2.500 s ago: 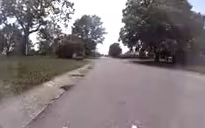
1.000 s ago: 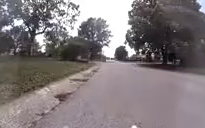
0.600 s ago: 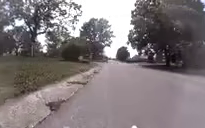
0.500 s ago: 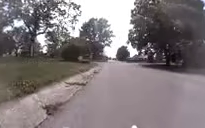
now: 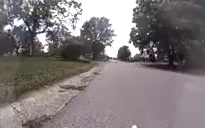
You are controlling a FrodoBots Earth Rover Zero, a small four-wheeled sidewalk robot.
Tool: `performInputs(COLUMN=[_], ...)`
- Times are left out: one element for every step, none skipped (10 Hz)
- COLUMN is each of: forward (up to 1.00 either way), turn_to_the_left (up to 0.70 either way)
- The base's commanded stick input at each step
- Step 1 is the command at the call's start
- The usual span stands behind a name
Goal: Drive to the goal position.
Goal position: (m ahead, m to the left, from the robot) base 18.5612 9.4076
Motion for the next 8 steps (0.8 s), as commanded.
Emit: performInputs(forward=[0.85,0.85,0.85,0.85,0.85,0.85,0.85,0.85], turn_to_the_left=[0.0,0.0,0.0,0.0,0.0,0.0,-0.23,-0.32])
